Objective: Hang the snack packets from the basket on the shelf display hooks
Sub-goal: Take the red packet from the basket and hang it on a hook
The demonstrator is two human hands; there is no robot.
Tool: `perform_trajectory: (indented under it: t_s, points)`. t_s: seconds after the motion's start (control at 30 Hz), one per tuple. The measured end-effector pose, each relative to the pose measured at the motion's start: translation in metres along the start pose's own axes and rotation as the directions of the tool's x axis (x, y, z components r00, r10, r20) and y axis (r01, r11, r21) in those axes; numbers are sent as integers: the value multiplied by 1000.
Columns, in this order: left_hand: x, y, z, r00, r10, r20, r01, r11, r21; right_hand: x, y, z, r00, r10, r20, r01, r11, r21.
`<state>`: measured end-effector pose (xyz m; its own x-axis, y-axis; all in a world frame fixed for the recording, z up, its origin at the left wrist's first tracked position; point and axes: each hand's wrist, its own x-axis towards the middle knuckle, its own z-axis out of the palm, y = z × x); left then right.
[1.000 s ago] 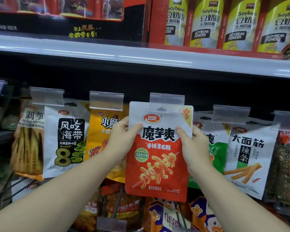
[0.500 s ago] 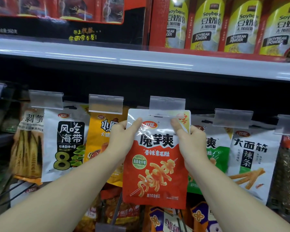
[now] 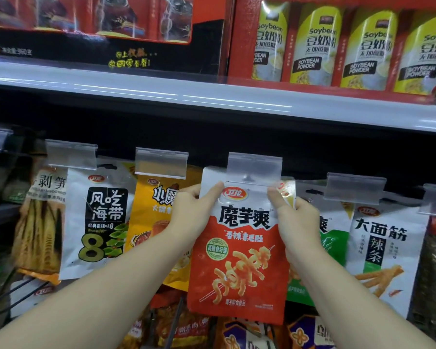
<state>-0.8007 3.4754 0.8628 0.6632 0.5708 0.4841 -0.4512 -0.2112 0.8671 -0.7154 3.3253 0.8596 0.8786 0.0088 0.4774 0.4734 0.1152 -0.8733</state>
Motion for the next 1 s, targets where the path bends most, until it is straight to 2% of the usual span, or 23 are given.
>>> perform_trajectory:
  t_s: [0.2, 0.4, 0.5, 0.67, 0.8, 0.9, 1.0]
  points:
    - [12, -12, 1, 1000, -15, -18, 17, 997, 80, 7, 7, 5, 999, 24, 37, -22, 999, -48]
    - [31, -19, 8, 992, -20, -122, 48, 972, 231, 22, 8, 11, 999, 51, -8, -51, 989, -142]
    - [40, -24, 9, 986, 3, -166, 55, 938, 343, 32, 11, 15, 997, 44, -66, -59, 965, -257]
    - [44, -25, 7, 991, 45, -126, 30, 842, 538, 36, 13, 16, 997, 57, -45, -69, 945, -321]
    - [37, -29, 1, 989, 130, -64, -60, 774, 631, 27, 10, 12, 998, -54, -19, 43, 931, -362]
    - [31, -34, -6, 968, 248, -38, -172, 766, 620, 15, 10, 6, 990, -134, 40, 139, 915, -379]
    - [23, -31, -11, 953, 298, -61, -202, 770, 605, 5, 14, 1, 974, -211, 88, 228, 868, -442]
